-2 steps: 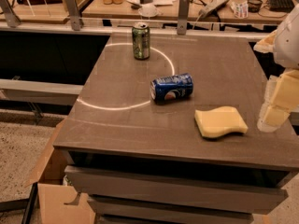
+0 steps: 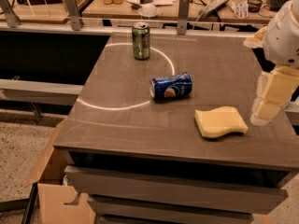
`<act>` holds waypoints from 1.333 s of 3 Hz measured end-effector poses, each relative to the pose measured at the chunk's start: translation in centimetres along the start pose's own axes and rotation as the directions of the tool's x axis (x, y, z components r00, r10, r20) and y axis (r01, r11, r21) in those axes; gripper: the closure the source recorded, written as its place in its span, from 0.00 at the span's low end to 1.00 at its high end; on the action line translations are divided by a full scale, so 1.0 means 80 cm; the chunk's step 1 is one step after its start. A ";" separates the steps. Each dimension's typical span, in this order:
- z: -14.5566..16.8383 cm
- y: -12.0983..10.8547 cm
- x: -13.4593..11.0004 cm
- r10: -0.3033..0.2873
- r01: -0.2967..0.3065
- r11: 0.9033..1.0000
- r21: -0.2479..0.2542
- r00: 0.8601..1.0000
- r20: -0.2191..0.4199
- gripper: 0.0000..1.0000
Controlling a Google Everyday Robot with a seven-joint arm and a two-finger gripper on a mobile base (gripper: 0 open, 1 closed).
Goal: Place pepsi can upright
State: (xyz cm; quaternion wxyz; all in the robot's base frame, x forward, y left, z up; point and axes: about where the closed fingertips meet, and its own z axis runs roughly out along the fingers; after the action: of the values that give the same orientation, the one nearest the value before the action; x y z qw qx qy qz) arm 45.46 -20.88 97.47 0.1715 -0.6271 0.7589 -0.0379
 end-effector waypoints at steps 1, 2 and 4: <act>0.022 -0.035 -0.023 -0.084 0.083 0.996 0.014 0.996 0.034 0.00; 0.053 -0.068 -0.058 -0.168 0.168 0.986 0.006 0.984 0.067 0.00; 0.139 -0.085 -0.146 -0.296 0.305 0.950 -0.073 0.948 0.116 0.00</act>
Offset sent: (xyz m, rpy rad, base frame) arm 0.1194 0.0756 -0.0310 0.0229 -0.0412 0.3006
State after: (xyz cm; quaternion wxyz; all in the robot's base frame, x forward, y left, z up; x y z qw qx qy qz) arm 57.09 -9.30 91.35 0.1744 -0.7436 0.6455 0.0032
